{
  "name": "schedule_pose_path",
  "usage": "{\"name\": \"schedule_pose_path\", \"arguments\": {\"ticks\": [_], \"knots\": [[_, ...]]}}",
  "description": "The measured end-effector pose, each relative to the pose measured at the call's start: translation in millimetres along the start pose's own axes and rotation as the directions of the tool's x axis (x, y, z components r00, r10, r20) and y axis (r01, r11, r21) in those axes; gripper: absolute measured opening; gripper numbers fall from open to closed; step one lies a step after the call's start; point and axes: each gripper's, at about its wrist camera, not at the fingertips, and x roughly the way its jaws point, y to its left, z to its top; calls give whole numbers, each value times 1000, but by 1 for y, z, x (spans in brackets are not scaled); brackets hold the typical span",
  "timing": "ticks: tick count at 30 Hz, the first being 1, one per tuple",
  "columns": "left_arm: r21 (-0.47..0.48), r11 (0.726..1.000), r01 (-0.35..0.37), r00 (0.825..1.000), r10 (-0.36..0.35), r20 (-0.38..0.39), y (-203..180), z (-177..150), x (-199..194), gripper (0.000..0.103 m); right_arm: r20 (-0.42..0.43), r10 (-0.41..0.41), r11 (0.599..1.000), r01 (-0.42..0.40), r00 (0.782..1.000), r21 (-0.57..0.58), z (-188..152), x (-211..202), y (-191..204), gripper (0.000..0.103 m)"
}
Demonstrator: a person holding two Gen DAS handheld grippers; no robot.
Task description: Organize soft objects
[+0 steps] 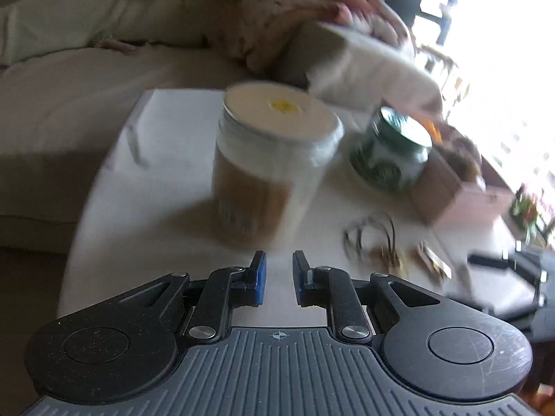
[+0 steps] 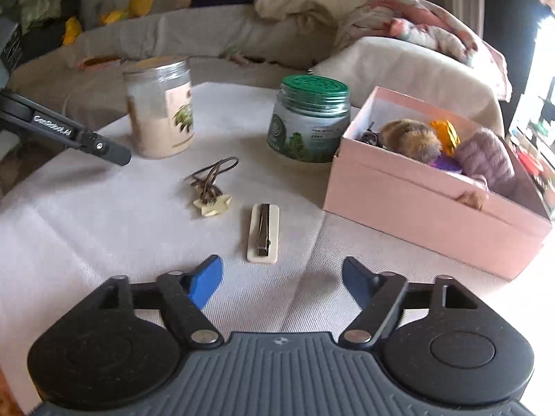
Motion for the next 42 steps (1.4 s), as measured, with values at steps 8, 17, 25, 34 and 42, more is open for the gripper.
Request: {"name": "schedule_pose_path", "arguments": {"ticks": [8,17,25,34,42], "knots": [[2,1000,21,1000,-21,-3,-6,18,45,18,-19,21,998,-20,1000,53,2,9,-8,94],[67,986,154,988,-154,-4,-54,0,38,18,-25,33,998,-32,999,47,2,10,-7,98],[292,951,102,995,-99,-27,-115,-17,54,19,-25,33,998,-32,999,47,2,10,-6,98],[417,906,-69,997,70,14,-108,-34,47,32,-25,33,998,-32,999,46,2,9,-7,98],[314,948,47,998,-32,-53,-95,-22,52,45,-25,33,998,-32,999,46,2,9,-6,98]]}}
